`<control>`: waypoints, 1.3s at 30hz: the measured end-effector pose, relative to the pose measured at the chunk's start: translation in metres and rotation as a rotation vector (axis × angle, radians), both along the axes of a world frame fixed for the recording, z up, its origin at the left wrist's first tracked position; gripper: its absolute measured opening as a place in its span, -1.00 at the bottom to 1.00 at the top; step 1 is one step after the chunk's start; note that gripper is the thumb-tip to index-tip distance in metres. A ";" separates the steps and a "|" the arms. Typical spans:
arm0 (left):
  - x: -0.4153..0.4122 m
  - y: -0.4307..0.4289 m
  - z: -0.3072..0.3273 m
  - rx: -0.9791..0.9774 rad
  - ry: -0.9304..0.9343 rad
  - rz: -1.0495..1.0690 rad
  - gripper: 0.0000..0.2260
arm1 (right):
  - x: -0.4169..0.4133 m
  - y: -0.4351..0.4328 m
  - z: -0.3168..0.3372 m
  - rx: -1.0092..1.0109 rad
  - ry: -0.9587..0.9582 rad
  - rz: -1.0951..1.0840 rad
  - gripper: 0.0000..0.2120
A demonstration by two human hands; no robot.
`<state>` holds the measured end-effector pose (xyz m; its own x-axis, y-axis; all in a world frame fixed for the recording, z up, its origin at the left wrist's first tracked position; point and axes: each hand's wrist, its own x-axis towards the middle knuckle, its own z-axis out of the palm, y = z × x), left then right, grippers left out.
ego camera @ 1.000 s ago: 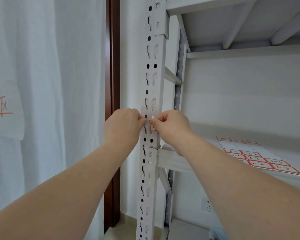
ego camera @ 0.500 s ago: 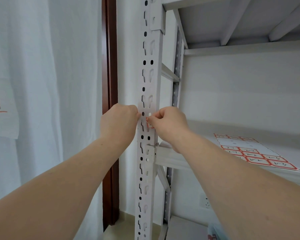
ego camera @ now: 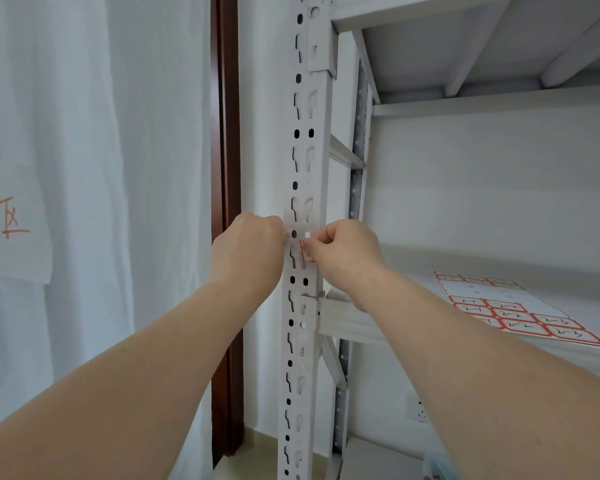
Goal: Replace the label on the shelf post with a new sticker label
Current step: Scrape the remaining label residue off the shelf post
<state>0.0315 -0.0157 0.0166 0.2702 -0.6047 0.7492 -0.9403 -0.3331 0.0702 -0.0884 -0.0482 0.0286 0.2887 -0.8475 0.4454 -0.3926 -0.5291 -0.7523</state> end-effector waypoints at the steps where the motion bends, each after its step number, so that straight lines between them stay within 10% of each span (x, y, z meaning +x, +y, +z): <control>1: 0.000 0.000 0.000 0.000 0.005 -0.009 -0.86 | 0.000 0.000 0.000 -0.001 0.000 -0.001 -0.72; 39: 0.008 -0.005 0.011 0.014 -0.370 -0.034 -0.74 | -0.001 -0.001 -0.001 -0.012 -0.014 0.006 -0.78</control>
<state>0.0399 -0.0208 0.0278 -0.0382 -0.6194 0.7841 -0.9116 -0.2998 -0.2812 -0.0889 -0.0494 0.0275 0.2876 -0.8401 0.4598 -0.3786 -0.5407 -0.7512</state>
